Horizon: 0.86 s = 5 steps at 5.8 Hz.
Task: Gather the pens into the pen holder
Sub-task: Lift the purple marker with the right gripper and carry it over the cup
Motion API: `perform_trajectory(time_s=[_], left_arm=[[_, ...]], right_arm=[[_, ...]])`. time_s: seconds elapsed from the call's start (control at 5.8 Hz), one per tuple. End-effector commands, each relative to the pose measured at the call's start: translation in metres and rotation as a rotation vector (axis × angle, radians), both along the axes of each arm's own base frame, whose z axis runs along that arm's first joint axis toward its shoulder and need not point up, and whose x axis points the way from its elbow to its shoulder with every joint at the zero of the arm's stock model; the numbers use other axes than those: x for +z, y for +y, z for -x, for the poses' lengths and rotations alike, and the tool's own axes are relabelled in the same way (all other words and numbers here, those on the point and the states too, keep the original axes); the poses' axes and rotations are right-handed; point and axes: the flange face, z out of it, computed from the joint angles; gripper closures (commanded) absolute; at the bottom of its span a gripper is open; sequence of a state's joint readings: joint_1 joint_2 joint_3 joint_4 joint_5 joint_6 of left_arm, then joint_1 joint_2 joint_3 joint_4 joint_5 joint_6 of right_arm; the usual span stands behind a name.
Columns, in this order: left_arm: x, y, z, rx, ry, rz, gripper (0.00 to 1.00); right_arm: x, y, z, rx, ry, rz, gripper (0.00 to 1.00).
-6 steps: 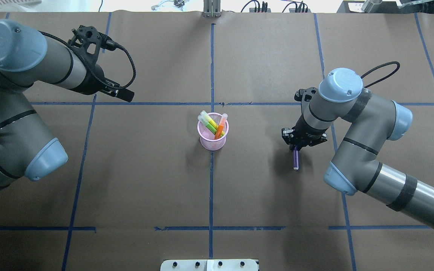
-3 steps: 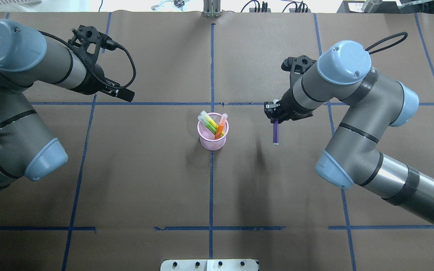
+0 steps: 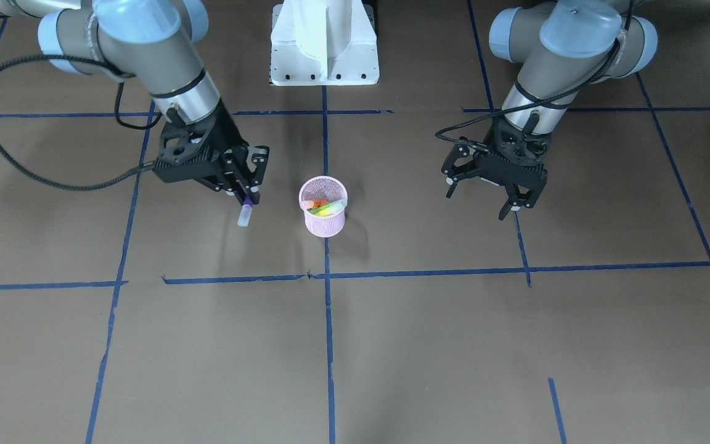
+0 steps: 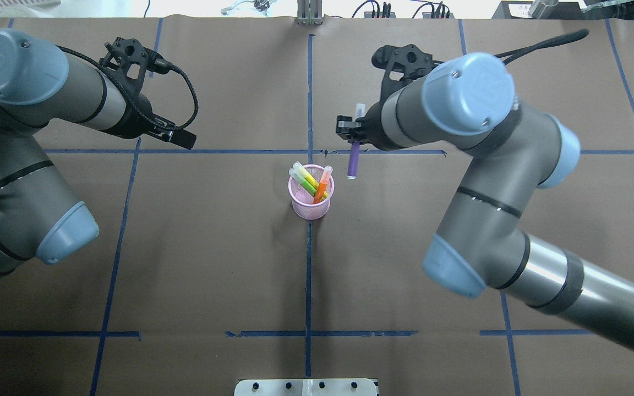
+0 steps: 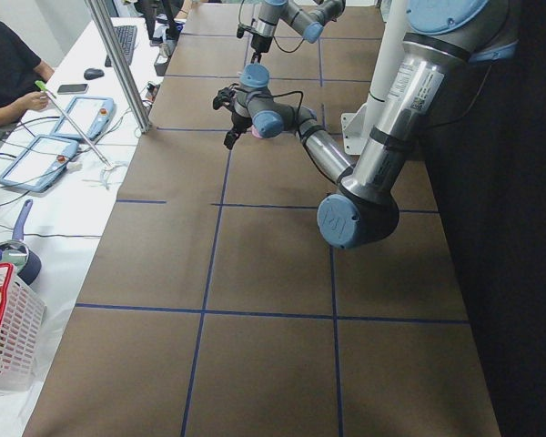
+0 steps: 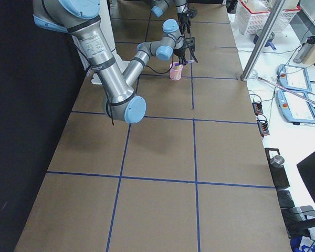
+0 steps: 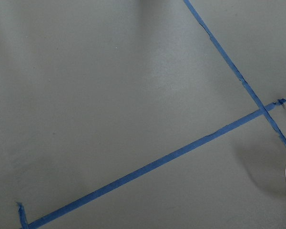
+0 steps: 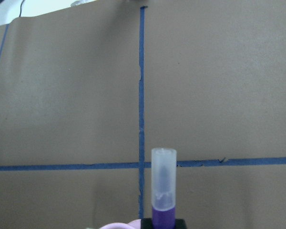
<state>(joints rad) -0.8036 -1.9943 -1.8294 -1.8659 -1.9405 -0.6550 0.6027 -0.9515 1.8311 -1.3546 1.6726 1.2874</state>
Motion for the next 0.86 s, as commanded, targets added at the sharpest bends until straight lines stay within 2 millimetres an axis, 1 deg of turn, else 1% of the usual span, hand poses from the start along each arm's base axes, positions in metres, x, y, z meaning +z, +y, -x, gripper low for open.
perform_trajectory(time_s=[0.0, 0.17, 0.34, 0.52, 0.69], left_arm=[[0.01, -0.001, 0.002, -0.003, -0.014, 0.014, 0.01], [0.02, -0.003, 0.008, -0.01, -0.025, 0.023, 0.01], [0.019, -0.005, 0.009, -0.013, -0.025, 0.023, 0.01], [0.019, -0.005, 0.01, -0.013, -0.024, 0.022, 0.01], [0.019, -0.005, 0.009, -0.014, -0.023, 0.022, 0.01]], right_arm=[[-0.017, 0.035, 0.037, 0.128, -0.019, -0.07, 1.0], [-0.017, 0.072, 0.07, 0.233, -0.028, -0.153, 1.0], [-0.016, 0.082, 0.077, 0.299, -0.008, -0.192, 1.0], [-0.006, 0.089, 0.096, 0.367, 0.038, -0.234, 1.0], [-0.004, 0.095, 0.102, 0.386, 0.025, -0.249, 1.0]])
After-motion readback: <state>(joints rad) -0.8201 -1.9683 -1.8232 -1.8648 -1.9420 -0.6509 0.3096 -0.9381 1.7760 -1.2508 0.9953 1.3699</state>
